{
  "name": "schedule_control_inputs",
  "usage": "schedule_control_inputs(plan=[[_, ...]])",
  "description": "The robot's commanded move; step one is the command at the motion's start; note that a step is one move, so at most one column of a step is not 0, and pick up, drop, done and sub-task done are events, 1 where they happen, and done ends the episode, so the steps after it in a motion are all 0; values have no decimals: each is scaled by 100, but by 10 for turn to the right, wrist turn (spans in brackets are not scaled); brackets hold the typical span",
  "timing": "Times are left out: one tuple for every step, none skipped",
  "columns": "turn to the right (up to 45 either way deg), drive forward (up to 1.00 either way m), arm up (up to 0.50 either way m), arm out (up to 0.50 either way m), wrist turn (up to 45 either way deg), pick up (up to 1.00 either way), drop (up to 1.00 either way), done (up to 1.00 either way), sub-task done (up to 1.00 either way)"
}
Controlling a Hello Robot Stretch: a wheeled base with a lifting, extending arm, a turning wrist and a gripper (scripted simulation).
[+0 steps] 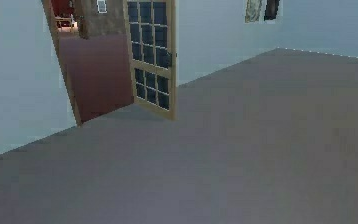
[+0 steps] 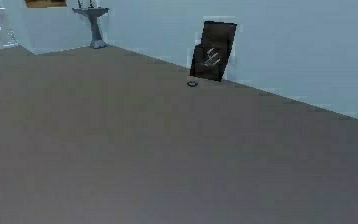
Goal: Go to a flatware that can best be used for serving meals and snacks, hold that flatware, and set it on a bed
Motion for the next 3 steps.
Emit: schedule_control_inputs(plan=[[-210, 0, 0, 0, 0, 0, 0, 0, 0], [0, 100, 0, 0, 0, 0, 0, 0, 0], [0, 100, 0, 0, 0, 0, 0, 0, 0]])
